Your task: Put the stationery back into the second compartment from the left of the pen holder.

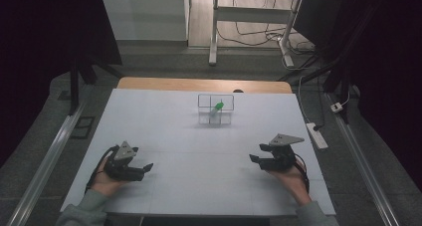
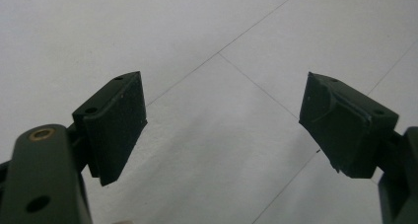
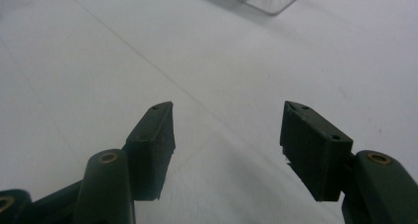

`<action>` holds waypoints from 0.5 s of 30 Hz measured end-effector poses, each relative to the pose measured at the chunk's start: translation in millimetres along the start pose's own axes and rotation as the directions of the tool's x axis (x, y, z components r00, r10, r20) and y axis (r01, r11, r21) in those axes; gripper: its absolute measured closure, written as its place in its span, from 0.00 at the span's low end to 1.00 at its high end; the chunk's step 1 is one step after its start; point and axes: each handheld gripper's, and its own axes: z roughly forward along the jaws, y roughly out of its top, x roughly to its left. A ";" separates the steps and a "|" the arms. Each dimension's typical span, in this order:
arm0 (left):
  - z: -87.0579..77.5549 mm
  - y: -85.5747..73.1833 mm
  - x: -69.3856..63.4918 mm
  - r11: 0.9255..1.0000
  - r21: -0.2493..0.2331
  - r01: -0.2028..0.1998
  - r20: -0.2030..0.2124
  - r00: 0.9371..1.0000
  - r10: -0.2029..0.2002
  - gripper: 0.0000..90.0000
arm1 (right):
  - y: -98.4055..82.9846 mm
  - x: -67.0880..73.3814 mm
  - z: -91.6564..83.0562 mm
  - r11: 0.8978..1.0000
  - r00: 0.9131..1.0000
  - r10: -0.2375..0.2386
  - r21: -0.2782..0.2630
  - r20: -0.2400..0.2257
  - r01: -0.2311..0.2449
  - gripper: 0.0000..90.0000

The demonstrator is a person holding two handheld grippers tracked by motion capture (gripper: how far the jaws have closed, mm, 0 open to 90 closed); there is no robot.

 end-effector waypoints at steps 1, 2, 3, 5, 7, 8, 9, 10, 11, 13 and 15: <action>0.1 0.0 0.0 1.000 0.000 0.000 0.000 1.000 0.000 0.20 | -3.0 0.1 -1.7 1.000 1.000 0.000 0.006 0.000 0.000 0.41; 0.1 0.1 0.1 1.000 0.000 0.000 -0.001 1.000 0.000 0.20 | -6.0 0.2 -2.8 1.000 1.000 0.003 0.008 -0.001 -0.003 0.40; 0.2 0.2 0.1 1.000 0.000 0.000 -0.001 1.000 0.000 0.20 | -8.8 0.4 -4.0 1.000 1.000 0.001 0.014 0.004 -0.001 0.40; 0.1 0.3 0.1 1.000 -0.001 -0.001 -0.001 1.000 0.001 0.20 | -14.4 0.3 -6.8 1.000 1.000 0.008 0.011 0.008 -0.008 0.40; 0.1 0.5 0.1 1.000 -0.002 -0.001 -0.002 1.000 0.001 0.20 | -19.0 0.1 -9.6 1.000 1.000 0.014 0.006 0.009 -0.014 0.39; 0.1 0.6 0.1 1.000 -0.003 -0.001 -0.001 1.000 0.001 0.20 | -20.4 0.3 -11.0 1.000 1.000 0.010 0.012 0.014 -0.011 0.39; 0.1 0.7 0.1 1.000 -0.003 -0.001 -0.001 1.000 0.001 0.20 | -21.9 0.3 -11.7 1.000 1.000 0.003 0.010 0.016 -0.003 0.39; -0.1 0.8 0.0 1.000 -0.005 -0.001 0.000 1.000 0.001 0.20 | -23.1 0.4 -12.3 1.000 1.000 0.001 0.010 0.019 -0.002 0.39; -0.2 1.0 0.0 1.000 -0.006 -0.002 0.000 1.000 0.002 0.20 | -24.2 -0.1 -12.7 1.000 1.000 -0.006 0.011 0.020 0.005 0.38; -0.2 1.2 0.1 1.000 -0.007 -0.002 0.000 1.000 0.002 0.20 | -25.5 -0.6 -13.0 1.000 1.000 -0.011 0.007 0.027 0.011 0.38; 0.0 1.1 0.2 1.000 -0.006 -0.001 0.002 1.000 0.001 0.20 | -25.7 -1.6 -13.3 1.000 0.999 -0.010 0.007 0.032 0.010 0.38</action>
